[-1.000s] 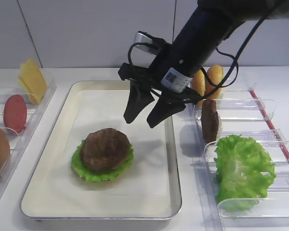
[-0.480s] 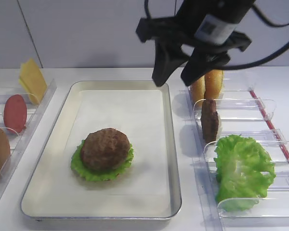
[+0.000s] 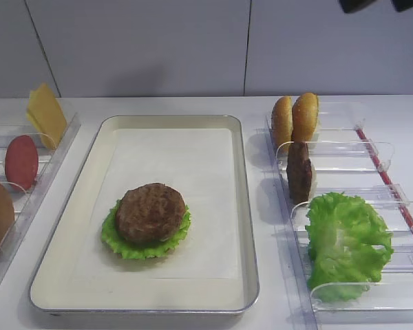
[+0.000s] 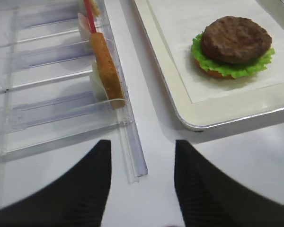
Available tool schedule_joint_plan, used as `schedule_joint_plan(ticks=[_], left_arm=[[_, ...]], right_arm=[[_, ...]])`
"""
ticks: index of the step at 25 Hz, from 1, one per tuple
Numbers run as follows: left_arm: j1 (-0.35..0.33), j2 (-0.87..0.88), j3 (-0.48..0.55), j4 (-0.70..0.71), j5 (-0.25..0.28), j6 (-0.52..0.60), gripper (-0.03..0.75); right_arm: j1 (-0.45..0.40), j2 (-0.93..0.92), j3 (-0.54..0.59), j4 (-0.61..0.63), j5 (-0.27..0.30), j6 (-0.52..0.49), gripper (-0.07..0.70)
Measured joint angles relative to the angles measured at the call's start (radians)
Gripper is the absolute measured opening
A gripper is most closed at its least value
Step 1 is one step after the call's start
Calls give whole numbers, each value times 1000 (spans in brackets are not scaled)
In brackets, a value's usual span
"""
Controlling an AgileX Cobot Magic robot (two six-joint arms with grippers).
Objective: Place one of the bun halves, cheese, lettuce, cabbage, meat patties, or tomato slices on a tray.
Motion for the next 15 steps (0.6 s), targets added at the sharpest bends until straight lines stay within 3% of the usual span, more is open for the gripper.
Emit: schedule_joint_plan(ticks=[15], left_arm=[[0, 0, 0, 0, 0, 0, 293]], right_arm=[[0, -564, 466, -213, 14, -51, 417]])
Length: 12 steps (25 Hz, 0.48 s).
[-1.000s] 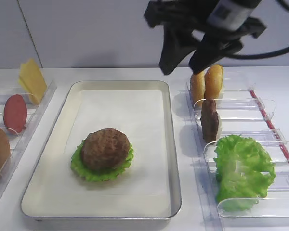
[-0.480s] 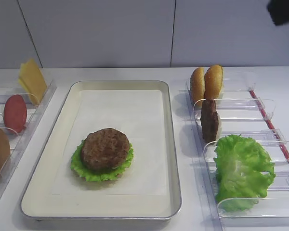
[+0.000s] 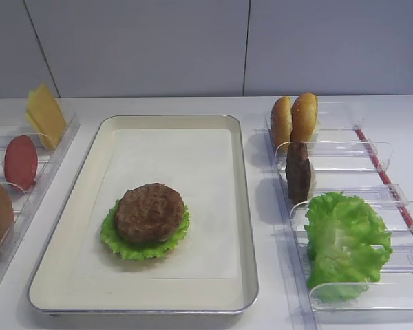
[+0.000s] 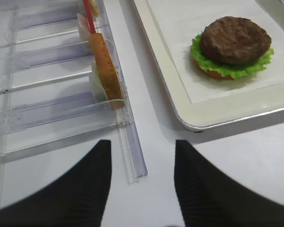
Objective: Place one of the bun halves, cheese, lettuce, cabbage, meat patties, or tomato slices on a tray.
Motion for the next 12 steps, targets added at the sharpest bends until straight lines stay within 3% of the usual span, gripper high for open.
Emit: schedule_joint_plan(ticks=[4, 12], left_arm=[[0, 0, 0, 0, 0, 0, 293], [0, 0, 0, 0, 0, 0, 293]], right_arm=[[-11, -144, 108, -7, 4, 0, 417], [-233, -369, 330, -2, 2, 0, 417]])
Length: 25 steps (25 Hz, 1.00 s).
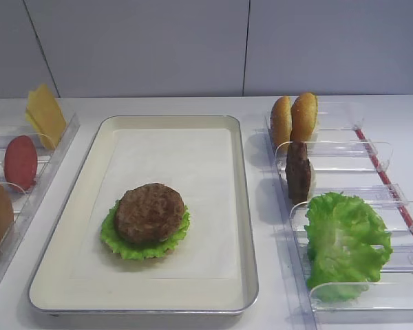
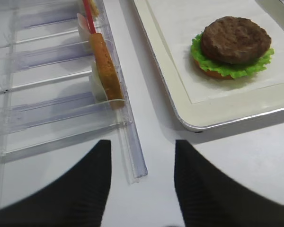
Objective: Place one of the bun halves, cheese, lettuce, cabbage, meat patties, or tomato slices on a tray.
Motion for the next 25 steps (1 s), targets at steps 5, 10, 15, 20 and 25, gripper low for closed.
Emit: schedule_joint_plan(ticks=[5, 10, 15, 20, 25], left_arm=[[0, 0, 0, 0, 0, 0, 293], [0, 0, 0, 0, 0, 0, 293], [0, 0, 0, 0, 0, 0, 293], [0, 0, 0, 0, 0, 0, 293], [0, 0, 0, 0, 0, 0, 293]], right_arm=[[-136, -121, 101, 19, -4, -6, 417], [-238, -203, 131, 77, -32, -73, 417], [-297, -256, 162, 159, -63, -148, 417], [-301, -257, 173, 174, -104, -159, 417], [-303, -257, 195, 181, -134, -163, 417]])
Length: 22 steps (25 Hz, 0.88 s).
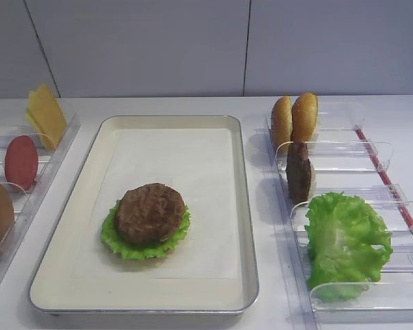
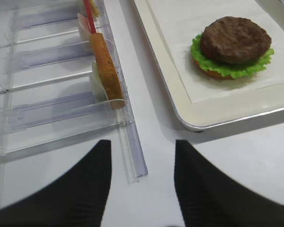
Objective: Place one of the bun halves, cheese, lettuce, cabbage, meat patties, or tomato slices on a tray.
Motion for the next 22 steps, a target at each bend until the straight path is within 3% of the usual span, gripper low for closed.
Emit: schedule_joint_plan(ticks=[22], left_arm=[[0, 0, 0, 0, 0, 0, 293]], right_arm=[[0, 0, 0, 3, 0, 0, 417]])
